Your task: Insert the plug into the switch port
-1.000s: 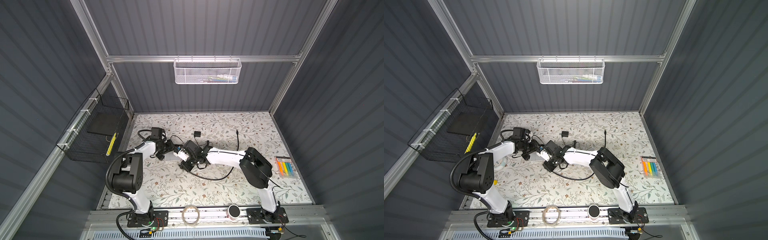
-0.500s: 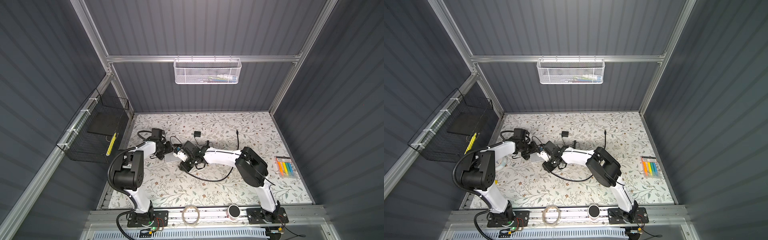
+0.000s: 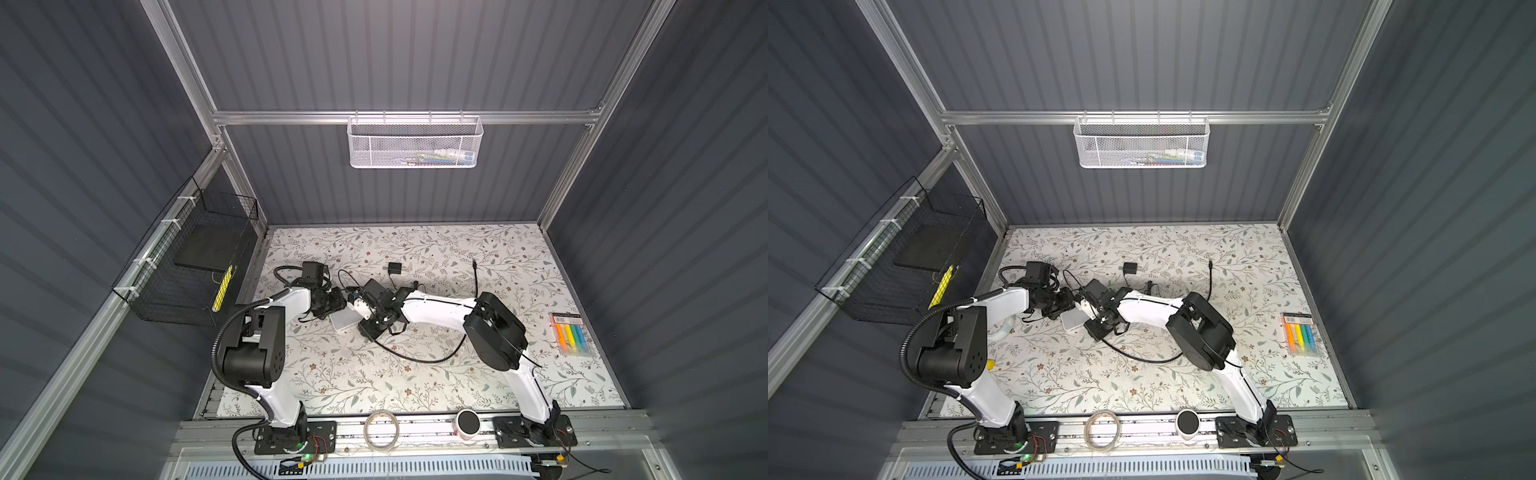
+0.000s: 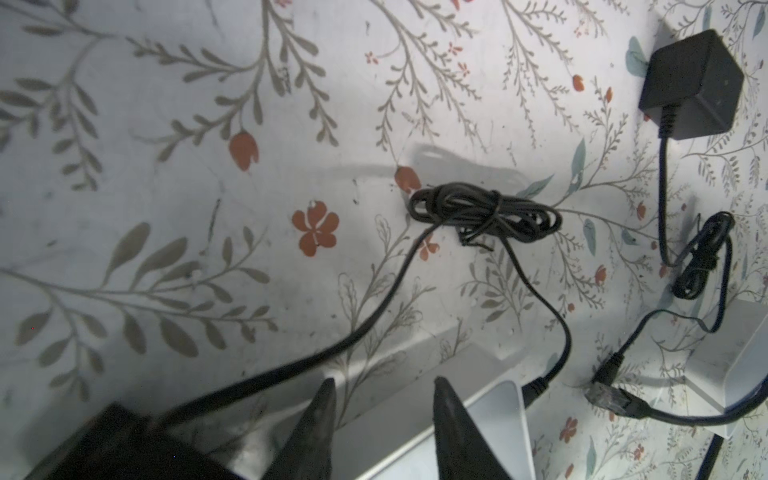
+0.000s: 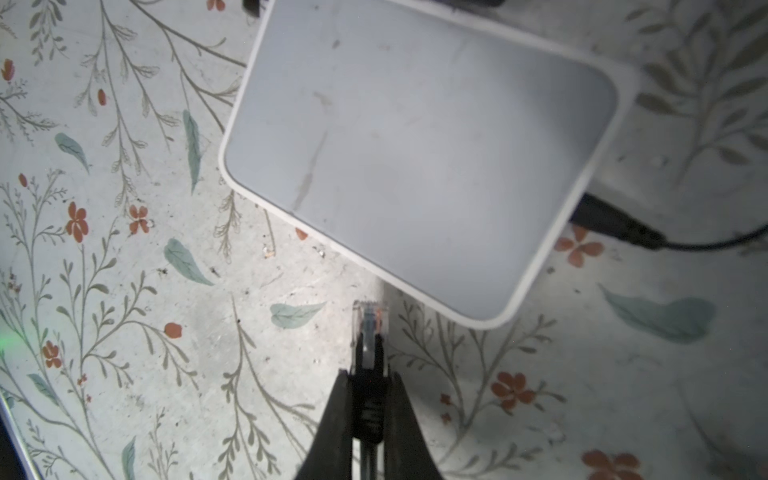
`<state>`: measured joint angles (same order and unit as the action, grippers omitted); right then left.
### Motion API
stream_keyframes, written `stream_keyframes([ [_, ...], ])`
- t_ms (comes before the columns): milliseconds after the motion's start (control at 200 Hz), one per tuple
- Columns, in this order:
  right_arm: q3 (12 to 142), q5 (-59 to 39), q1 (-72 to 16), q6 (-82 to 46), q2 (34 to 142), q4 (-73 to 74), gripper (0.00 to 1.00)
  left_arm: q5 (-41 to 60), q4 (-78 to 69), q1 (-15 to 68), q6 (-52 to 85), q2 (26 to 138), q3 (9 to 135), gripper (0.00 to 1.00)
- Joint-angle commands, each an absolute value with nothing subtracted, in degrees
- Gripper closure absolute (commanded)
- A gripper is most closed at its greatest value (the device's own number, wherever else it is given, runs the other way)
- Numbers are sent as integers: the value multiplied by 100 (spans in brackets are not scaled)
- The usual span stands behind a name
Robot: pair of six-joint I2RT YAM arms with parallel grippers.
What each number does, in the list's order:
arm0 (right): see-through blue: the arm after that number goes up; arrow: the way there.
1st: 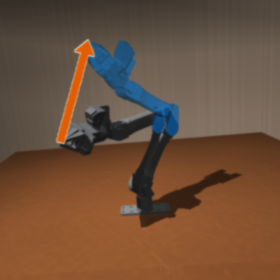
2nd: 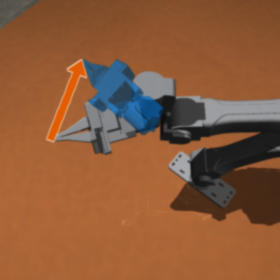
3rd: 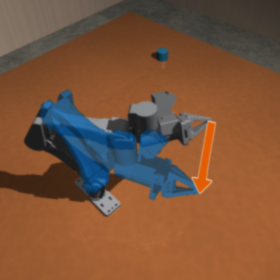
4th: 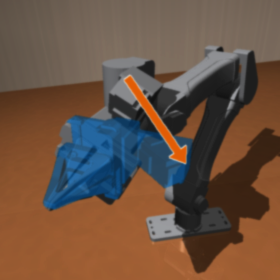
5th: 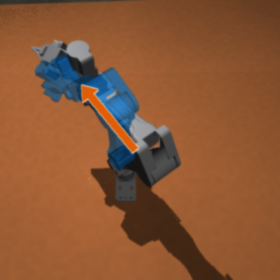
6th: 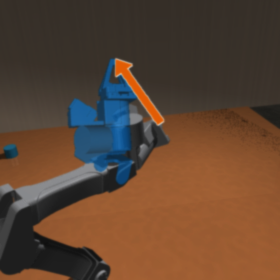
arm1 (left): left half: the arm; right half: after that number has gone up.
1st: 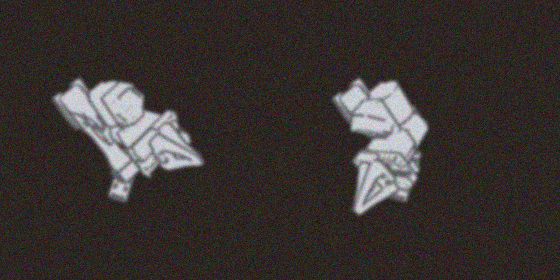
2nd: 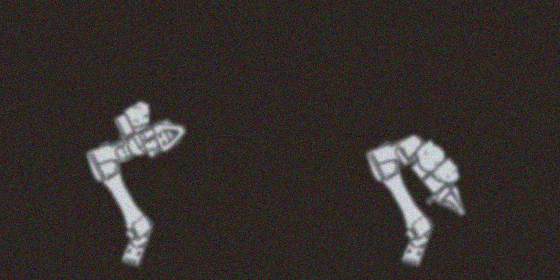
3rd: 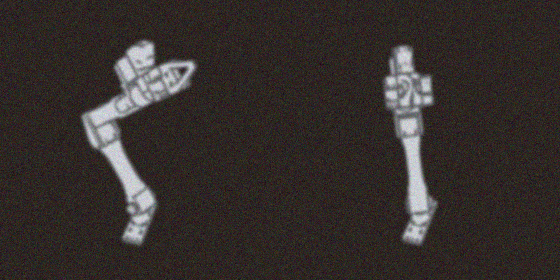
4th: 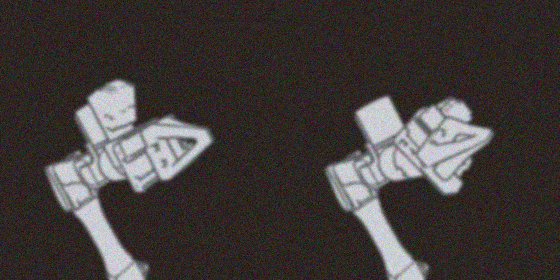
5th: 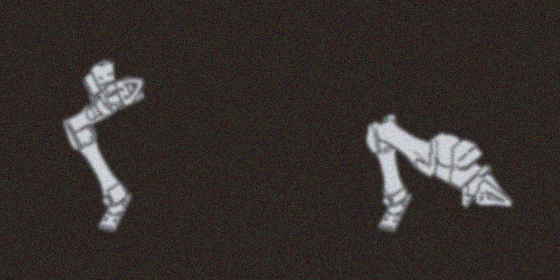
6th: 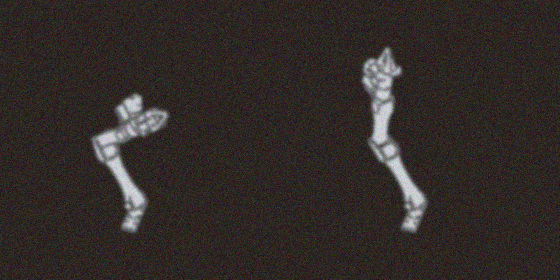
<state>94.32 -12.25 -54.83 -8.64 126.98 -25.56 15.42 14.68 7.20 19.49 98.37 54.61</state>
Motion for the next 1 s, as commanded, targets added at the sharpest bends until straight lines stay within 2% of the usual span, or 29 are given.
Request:
stream_keyframes([
  [0, 9609, -1056, -5431, -906, 12818, -2763, 100, 1752, 1436, 738, 1935, 9735, 5346, 60],
  [996, 10136, -982, -5396, -760, 12984, -3105, 100, 2328, 952, 773, 1959, 10062, 5133, 62],
])
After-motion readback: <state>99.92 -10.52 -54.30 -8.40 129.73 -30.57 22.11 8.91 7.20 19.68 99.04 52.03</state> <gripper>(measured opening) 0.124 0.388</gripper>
